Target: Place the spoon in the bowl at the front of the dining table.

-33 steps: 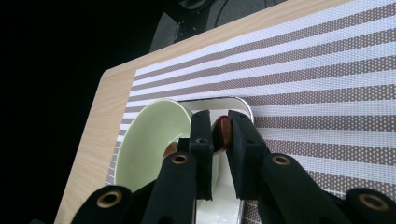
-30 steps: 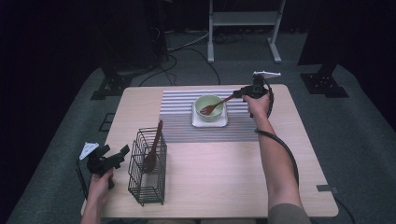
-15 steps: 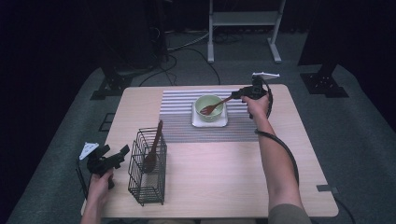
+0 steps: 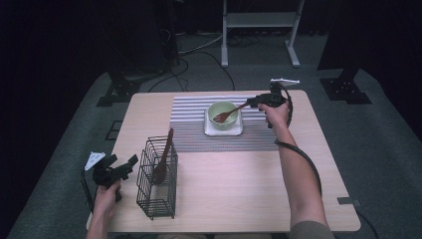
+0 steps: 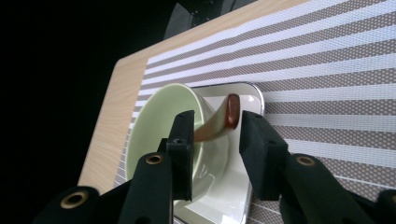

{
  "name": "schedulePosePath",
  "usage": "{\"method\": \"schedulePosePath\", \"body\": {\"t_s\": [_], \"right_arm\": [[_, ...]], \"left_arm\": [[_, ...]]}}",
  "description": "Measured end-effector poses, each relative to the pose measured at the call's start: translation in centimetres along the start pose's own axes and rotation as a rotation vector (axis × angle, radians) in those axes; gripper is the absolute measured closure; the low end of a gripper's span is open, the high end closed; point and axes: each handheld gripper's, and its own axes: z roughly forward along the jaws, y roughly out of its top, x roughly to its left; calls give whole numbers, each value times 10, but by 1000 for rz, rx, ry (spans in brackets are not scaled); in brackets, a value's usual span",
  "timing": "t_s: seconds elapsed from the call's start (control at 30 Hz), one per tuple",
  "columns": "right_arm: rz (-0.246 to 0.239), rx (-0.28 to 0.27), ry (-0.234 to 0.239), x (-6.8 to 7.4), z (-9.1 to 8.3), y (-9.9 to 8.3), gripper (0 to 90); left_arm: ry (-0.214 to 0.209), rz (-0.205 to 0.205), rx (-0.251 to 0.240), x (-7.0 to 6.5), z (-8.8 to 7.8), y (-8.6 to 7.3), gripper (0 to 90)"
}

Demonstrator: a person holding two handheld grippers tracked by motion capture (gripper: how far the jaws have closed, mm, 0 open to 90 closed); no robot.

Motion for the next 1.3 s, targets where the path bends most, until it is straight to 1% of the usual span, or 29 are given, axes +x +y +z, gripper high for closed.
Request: {"method": "schedulePosePath", "body": {"t_s": [0.27, 0.43, 0.53, 0.67, 0.83, 1.07, 1.3], "right_arm": [[-22, 11, 40, 3, -2, -5, 535], [-32, 24, 53, 4, -4, -10, 503], [-27, 27, 67, 3, -7, -13, 481], [-34, 29, 69, 3, -10, -16, 470], [-53, 47, 77, 3, -14, -23, 441], [-62, 77, 93, -1, -19, -32, 399], [-78, 90, 100, -3, -26, -39, 377]], "left_arm": [[1, 9, 2, -1, 0, 0, 5], [-1, 6, 0, 0, 0, 0, 5], [-3, 6, 0, 0, 0, 0, 5], [-4, 13, 1, -1, 0, 0, 5], [-3, 11, 0, -1, 0, 0, 5], [-3, 13, 1, -1, 0, 0, 5], [-1, 17, 2, -1, 0, 0, 5]]}}
